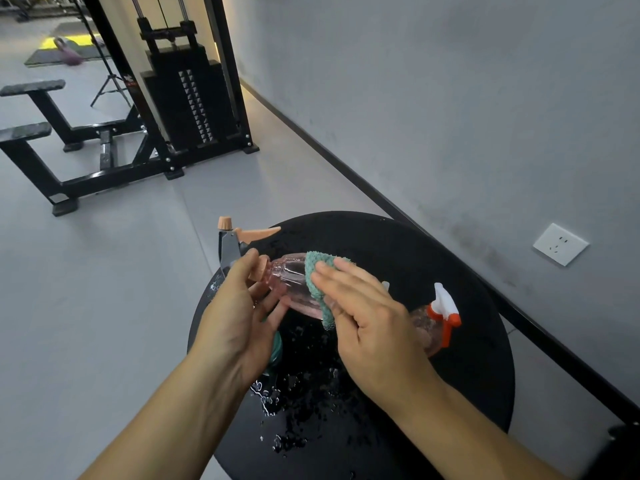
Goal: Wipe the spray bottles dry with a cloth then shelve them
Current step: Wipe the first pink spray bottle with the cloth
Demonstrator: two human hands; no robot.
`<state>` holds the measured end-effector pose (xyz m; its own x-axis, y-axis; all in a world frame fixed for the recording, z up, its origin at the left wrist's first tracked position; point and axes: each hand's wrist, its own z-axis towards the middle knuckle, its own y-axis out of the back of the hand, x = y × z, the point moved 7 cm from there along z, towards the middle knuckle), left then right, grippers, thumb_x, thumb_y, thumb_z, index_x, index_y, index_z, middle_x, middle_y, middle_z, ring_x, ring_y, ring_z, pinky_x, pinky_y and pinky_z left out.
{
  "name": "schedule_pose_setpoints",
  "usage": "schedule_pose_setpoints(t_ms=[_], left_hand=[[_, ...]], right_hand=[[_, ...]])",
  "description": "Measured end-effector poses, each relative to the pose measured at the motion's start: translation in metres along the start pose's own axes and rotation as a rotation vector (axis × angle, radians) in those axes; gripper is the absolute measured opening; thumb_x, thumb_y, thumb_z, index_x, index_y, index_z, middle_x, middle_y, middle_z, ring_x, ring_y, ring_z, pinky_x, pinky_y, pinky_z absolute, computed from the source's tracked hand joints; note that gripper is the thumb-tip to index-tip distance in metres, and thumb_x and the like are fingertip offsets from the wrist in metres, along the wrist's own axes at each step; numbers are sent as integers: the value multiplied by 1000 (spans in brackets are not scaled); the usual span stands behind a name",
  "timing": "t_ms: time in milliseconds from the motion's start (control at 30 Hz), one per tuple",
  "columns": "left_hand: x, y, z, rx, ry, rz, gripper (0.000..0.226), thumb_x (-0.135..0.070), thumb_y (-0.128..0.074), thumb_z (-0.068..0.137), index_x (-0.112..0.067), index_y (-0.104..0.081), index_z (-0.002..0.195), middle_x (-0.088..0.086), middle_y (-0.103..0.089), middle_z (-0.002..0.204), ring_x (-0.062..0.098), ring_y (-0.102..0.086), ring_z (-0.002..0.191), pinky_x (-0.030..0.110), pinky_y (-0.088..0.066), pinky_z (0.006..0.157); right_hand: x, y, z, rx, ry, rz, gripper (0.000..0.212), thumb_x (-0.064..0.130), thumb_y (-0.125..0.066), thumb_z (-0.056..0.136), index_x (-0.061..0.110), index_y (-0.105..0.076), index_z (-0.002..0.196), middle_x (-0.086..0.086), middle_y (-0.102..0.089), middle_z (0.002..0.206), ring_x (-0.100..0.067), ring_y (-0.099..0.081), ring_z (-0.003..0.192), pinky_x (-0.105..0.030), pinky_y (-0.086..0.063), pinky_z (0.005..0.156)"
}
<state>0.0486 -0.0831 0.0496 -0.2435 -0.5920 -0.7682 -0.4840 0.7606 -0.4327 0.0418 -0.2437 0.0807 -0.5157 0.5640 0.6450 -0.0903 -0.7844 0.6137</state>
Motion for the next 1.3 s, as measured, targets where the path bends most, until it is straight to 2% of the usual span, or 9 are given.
schedule_pose_setpoints(t_ms=[133,267,433,567,667,767,967,1133,1300], left_hand=[[4,5,0,-46,26,80,30,-50,-68,98,-25,-70,83,-6,-80,81,18,-74,99,40,-56,96],[2,6,3,-48,40,64,22,-40,-69,101,-19,-73,103,-3,-80,81,20,-74,95,35,-57,98],[5,6,4,-38,44,81,18,-29,-66,104,-13,-73,107,0,-79,79,14,-78,77,33,-61,91],[11,5,1,-49,41,82,15,-24,-66,103,-13,-73,97,-2,-76,74,17,-74,85,35,-61,94],[19,2,-2,-41,59,60,14,-23,-67,103,-11,-74,97,-1,-76,77,16,-73,88,33,-61,93],[27,-1,-3,-3,85,57,19,-23,-66,103,-10,-71,117,2,-76,89,17,-73,93,33,-62,94],[27,-3,-1,5,68,40,25,-26,-65,105,-9,-71,122,1,-78,89,13,-78,83,32,-64,90],[32,-5,-5,19,90,41,16,-23,-66,104,-10,-75,101,0,-80,89,10,-79,83,32,-59,93],[30,-6,-2,18,68,45,20,-26,-66,104,-9,-74,114,0,-79,90,12,-78,86,34,-60,96]], right_hand=[[-1,-1,0,26,-3,-22,43,3,-57,99,18,-58,139,9,-56,143,1,-34,143,-11,-25,114],[1,0,-1,24,19,-53,43,3,-57,99,17,-58,139,8,-56,143,-1,-34,143,-14,-24,117],[-7,2,-1,14,-7,-157,46,6,-52,100,24,-54,143,12,-51,147,1,-33,143,-39,-34,119],[-4,-4,-1,76,4,-206,48,6,-56,99,20,-53,144,7,-52,147,-1,-34,143,-17,-23,119],[1,-12,-2,126,28,-217,46,8,-49,101,19,-51,146,6,-50,150,-5,-33,145,-28,-30,119],[4,-17,-2,188,61,-236,48,9,-45,100,19,-49,147,7,-46,153,-6,-28,147,-34,-30,120],[-1,-11,1,179,26,-239,51,8,-47,99,22,-49,148,10,-45,153,-4,-27,147,-31,-31,119],[-1,-17,-1,212,25,-251,53,5,-49,97,22,-49,147,9,-45,154,-7,-28,148,-41,-34,118],[-1,-8,2,164,1,-225,48,7,-48,98,20,-53,144,6,-50,150,-6,-32,146,-35,-33,119]])
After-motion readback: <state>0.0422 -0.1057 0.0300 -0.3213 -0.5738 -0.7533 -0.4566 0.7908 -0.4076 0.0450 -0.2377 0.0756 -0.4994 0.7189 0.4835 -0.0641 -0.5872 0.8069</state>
